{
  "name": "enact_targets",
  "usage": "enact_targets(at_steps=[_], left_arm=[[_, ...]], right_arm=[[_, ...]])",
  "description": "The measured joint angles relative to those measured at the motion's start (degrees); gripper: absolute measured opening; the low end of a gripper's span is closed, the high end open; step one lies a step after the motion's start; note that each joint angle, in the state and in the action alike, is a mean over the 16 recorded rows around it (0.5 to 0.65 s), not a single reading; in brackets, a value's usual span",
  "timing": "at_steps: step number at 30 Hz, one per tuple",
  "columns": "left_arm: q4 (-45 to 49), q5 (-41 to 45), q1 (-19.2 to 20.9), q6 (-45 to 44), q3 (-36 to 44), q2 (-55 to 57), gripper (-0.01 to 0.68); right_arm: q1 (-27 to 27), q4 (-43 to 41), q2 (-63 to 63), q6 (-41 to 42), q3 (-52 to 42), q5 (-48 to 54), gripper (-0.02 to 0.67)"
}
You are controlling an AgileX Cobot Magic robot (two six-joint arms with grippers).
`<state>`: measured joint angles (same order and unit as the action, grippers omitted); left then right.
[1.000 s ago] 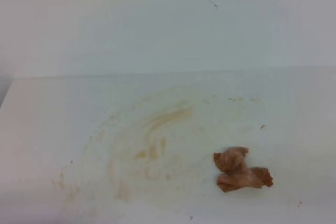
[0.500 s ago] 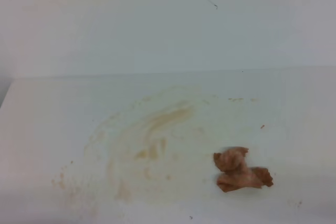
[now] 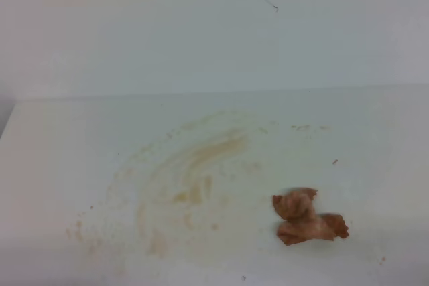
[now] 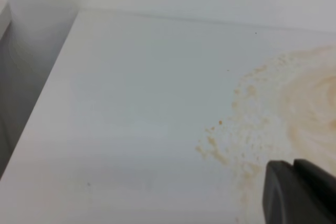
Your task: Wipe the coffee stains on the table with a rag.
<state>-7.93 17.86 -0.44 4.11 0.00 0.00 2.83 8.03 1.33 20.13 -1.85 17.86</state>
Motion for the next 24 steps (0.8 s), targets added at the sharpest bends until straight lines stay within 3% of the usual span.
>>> enact_targets(at_steps=[24], left_arm=[[0.00, 0.00, 0.00, 0.00, 0.00, 0.00, -0.003]], right_arm=[[1.22, -1.58, -0.23, -0.01, -0.24, 0.15, -0.003]])
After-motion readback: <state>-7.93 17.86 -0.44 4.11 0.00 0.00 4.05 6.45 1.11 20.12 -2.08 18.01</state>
